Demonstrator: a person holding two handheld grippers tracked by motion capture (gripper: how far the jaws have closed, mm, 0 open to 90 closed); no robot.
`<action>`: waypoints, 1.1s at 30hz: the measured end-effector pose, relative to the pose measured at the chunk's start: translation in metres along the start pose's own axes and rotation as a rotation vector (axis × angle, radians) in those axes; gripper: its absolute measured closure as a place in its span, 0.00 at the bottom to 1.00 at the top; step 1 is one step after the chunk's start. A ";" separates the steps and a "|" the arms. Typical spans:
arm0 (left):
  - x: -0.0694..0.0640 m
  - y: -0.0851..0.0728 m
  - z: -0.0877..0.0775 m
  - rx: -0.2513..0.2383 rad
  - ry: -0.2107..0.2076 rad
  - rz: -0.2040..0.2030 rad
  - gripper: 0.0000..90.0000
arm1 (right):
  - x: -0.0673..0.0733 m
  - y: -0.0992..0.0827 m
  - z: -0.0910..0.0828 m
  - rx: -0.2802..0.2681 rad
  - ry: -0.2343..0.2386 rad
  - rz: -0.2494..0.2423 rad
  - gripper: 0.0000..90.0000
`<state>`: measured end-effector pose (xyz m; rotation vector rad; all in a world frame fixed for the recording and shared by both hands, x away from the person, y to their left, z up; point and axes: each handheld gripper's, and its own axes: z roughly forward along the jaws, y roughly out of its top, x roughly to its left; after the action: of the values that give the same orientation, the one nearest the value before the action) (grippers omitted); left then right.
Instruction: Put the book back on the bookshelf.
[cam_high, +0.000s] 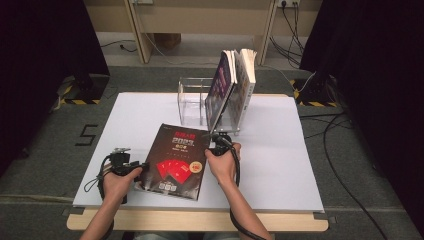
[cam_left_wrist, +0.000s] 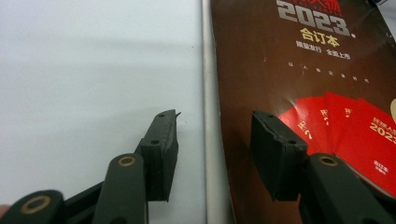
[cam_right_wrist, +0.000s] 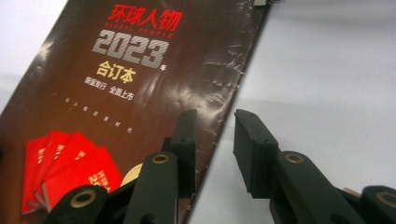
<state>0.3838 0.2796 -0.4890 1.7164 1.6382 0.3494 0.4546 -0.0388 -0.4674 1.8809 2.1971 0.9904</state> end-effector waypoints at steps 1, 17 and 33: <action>0.000 0.000 0.000 0.001 -0.001 -0.001 0.57 | 0.001 0.000 0.001 0.004 0.005 0.016 0.78; 0.001 0.001 0.000 0.020 0.015 0.002 0.72 | 0.002 0.005 0.013 0.029 -0.003 0.037 0.77; -0.007 0.003 0.001 0.056 0.025 0.012 0.80 | 0.012 0.007 0.017 0.033 -0.071 0.015 0.82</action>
<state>0.3855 0.2730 -0.4856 1.7709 1.6708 0.3346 0.4654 -0.0205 -0.4736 1.9181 2.1757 0.8810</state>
